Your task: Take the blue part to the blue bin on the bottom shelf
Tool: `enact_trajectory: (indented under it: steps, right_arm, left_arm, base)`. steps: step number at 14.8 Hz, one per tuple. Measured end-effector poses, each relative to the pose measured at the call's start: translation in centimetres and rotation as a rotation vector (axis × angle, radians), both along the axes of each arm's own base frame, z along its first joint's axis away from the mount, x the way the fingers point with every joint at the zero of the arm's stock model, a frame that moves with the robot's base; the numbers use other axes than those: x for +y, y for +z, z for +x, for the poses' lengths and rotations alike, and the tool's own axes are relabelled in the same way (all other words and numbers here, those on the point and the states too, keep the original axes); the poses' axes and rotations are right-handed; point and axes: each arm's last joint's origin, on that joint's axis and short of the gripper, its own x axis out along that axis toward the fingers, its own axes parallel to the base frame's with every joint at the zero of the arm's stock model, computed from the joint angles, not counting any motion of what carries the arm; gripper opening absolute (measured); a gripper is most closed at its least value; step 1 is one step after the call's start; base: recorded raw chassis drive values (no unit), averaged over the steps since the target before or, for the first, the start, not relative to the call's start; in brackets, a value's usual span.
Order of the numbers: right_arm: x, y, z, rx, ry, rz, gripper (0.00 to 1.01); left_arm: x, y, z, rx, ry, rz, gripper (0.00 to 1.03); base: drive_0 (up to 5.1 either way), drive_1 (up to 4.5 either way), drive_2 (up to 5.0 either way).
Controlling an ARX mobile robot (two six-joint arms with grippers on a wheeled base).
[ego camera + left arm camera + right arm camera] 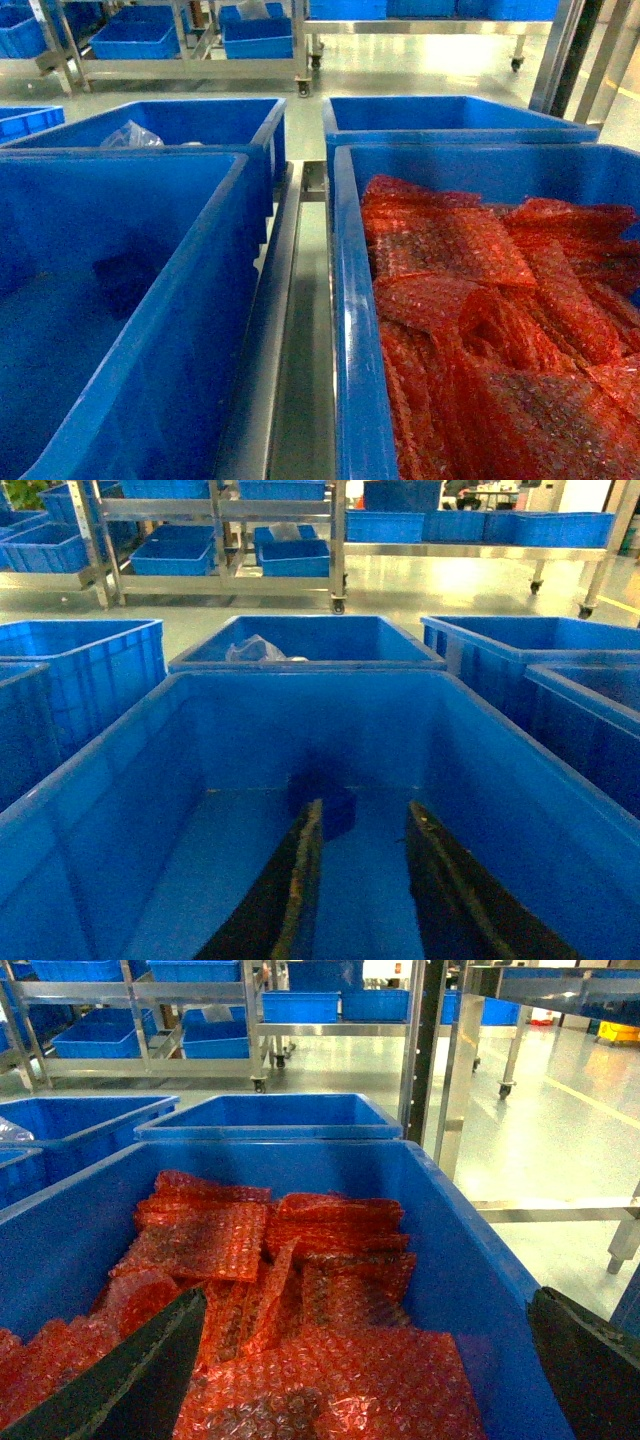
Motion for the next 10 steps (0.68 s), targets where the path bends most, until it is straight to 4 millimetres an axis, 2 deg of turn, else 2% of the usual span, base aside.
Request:
enact_trajectory:
  steps: [2, 3, 4, 5, 6, 10]
  right_arm:
    - [0.0, 0.0, 0.0, 0.0, 0.0, 0.0, 0.98]
    - [0.0, 0.0, 0.0, 0.0, 0.0, 0.0, 0.98]
    - [0.0, 0.0, 0.0, 0.0, 0.0, 0.0, 0.98]
    - [0.0, 0.0, 0.0, 0.0, 0.0, 0.0, 0.98]
    - [0.0, 0.0, 0.0, 0.0, 0.0, 0.0, 0.98]
    - [0.0, 0.0, 0.0, 0.0, 0.0, 0.0, 0.98]
  left_arm:
    - [0.0, 0.0, 0.0, 0.0, 0.0, 0.0, 0.49]
    - [0.0, 0.0, 0.0, 0.0, 0.0, 0.0, 0.63]
    - [0.0, 0.0, 0.0, 0.0, 0.0, 0.0, 0.72]
    - [0.0, 0.0, 0.0, 0.0, 0.0, 0.0, 0.94]
    - [0.0, 0.0, 0.0, 0.0, 0.0, 0.003, 0.99]
    - [0.0, 0.0, 0.0, 0.0, 0.0, 0.003, 0.98]
  base:
    - [0.0, 0.0, 0.0]
    - [0.0, 0.0, 0.0]
    - [0.0, 0.0, 0.0]
    - [0.0, 0.0, 0.0]
    - [0.0, 0.0, 0.0]
    - [0.0, 0.0, 0.0]
